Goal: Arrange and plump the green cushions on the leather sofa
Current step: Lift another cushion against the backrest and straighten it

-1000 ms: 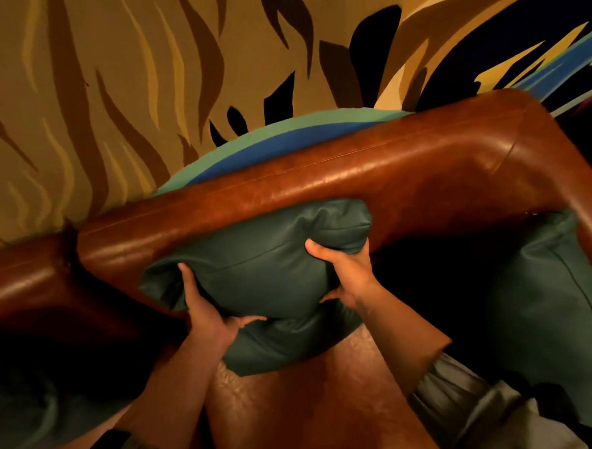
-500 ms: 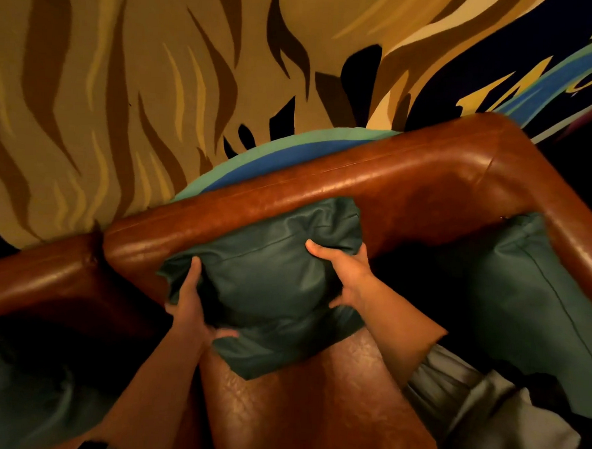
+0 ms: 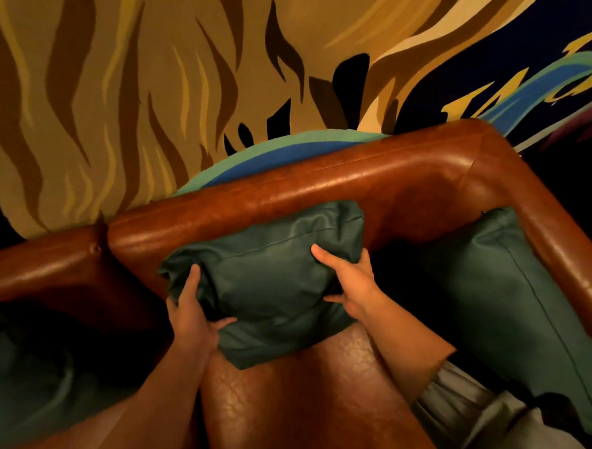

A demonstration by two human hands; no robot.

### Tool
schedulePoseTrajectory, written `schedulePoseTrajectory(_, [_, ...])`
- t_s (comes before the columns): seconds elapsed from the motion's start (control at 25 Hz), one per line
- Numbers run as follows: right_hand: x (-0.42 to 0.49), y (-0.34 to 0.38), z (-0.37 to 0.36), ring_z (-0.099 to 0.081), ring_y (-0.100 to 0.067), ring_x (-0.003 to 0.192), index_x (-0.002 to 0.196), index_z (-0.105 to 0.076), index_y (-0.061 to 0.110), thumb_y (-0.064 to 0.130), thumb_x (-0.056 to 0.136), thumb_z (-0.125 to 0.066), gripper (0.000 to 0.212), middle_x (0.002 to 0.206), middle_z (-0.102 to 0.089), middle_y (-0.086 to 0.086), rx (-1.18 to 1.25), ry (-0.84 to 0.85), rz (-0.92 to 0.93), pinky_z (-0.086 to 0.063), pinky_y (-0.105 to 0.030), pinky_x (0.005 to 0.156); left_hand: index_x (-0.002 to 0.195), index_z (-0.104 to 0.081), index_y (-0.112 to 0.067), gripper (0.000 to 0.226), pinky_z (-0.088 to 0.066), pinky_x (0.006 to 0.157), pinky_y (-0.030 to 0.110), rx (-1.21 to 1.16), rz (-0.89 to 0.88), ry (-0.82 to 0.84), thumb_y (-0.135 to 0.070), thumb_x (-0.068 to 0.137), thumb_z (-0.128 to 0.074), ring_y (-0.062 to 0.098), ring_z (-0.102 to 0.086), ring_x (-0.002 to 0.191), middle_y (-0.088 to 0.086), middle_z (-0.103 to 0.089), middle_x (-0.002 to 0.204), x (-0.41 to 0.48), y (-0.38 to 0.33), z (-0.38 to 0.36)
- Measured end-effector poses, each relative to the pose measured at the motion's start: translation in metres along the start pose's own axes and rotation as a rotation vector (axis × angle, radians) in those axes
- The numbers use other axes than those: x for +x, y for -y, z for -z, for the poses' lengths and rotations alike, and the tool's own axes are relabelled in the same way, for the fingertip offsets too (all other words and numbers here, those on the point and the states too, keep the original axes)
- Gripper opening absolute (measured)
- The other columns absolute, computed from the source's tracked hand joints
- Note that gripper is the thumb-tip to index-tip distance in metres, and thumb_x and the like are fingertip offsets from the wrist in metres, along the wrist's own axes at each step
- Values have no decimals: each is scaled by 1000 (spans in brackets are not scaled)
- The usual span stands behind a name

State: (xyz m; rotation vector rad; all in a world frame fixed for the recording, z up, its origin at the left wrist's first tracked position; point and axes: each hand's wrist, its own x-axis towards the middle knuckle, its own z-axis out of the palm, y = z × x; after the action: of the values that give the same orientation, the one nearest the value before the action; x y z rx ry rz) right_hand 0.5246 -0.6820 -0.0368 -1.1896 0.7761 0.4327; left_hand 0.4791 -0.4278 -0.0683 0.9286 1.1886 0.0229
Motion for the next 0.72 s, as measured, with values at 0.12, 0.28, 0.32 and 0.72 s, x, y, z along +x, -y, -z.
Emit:
schedulePoseTrajectory(0.12, [-3, -7, 6, -59, -21, 126, 135, -48, 44, 43, 57, -99, 94, 132, -64, 14, 41, 37, 18, -49, -70, 100, 130, -56, -43, 80, -45, 75, 83, -27, -1, 22, -53, 58, -89, 36, -56, 125, -4, -58, 142, 2, 0, 7])
schedulePoseTrajectory(0.28, [-11, -22, 14, -56, -17, 131, 143, -42, 52, 44, 62, -95, 97, 135, -59, 22, 59, 76, 49, -43, -62, 110, 131, -58, -36, 64, -57, 73, 69, -91, 27, 28, -49, 72, -79, 41, -58, 122, 2, -59, 139, 5, 5, 22])
schedulePoseTrajectory(0.32, [-10, -24, 14, -55, -18, 133, 145, -41, 52, 47, 60, -95, 101, 139, -59, 20, 49, 76, 51, -42, -62, 111, 130, -60, -34, 58, -57, 74, 68, -93, 19, 23, -48, 76, -76, 41, -59, 121, 3, -61, 137, 5, 6, 24])
schedulePoseTrajectory(0.72, [-15, -42, 21, -60, -10, 119, 146, -41, 44, 44, 88, -78, 69, 123, -60, 27, -85, 83, 91, -49, -49, 102, 108, -57, -30, 22, -59, 73, 59, -17, -84, -65, -39, 90, -64, 39, -57, 123, 6, -56, 137, -2, 16, 35])
